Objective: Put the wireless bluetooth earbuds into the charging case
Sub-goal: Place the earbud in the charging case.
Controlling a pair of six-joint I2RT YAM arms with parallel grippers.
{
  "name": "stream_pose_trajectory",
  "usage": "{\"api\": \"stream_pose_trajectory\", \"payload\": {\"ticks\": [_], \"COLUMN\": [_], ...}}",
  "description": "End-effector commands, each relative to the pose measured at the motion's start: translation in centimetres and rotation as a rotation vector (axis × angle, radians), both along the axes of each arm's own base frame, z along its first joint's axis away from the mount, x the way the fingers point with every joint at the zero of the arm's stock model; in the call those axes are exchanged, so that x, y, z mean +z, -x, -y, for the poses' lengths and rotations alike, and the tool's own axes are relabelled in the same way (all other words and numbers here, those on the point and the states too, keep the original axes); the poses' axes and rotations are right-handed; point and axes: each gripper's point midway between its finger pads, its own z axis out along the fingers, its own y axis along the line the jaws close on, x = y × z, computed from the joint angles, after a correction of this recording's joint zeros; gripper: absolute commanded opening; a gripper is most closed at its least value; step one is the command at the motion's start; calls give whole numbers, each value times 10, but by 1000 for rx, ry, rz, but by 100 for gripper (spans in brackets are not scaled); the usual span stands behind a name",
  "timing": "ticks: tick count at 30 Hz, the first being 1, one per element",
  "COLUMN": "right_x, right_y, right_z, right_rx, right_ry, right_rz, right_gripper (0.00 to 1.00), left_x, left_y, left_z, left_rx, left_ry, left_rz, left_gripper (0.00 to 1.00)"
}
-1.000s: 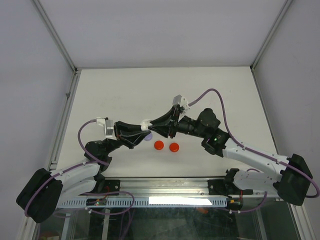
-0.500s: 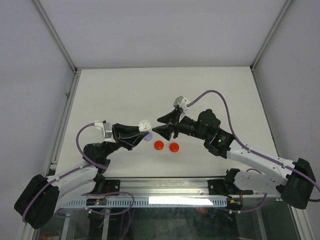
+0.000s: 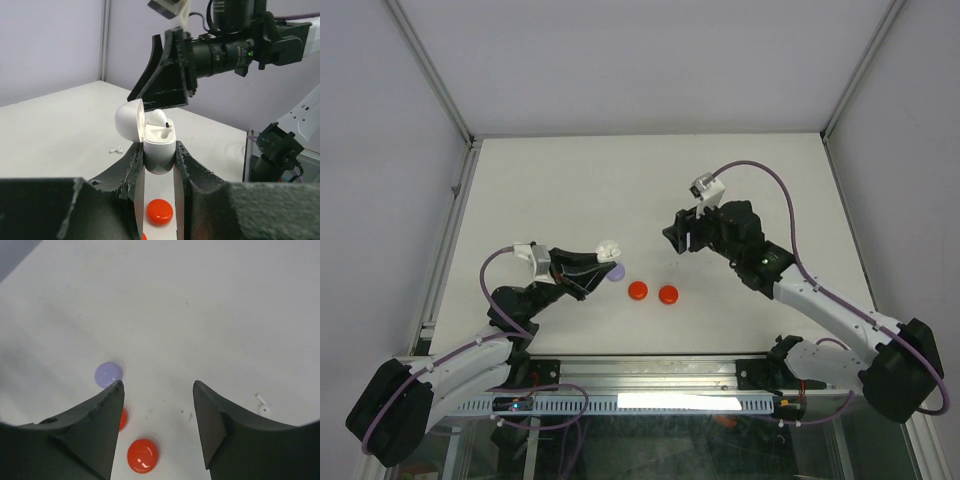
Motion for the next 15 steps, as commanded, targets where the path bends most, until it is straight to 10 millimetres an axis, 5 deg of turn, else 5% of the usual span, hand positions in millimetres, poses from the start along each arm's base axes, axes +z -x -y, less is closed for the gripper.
{"api": "stream_pose_trajectory", "payload": {"ticks": [1,7,15], "right_x": [-17,-74,-122], "right_y": [-40,-65,-85], "right_z": [38,72,96], "right_rx": [-243,-435,-573], "right_ry": [73,177,283], "right_rz": [-93,-254,-353], "right_gripper": [60,58,50], "left_x": [-1,-2,-3], "left_y": [-4,-4,-4], "left_z": [-6,-5,-6], "left_rx": [41,41,43], "left_ry": [0,-7,-12], "left_rz": [17,16,10], "left_gripper": [0,0,0]}}
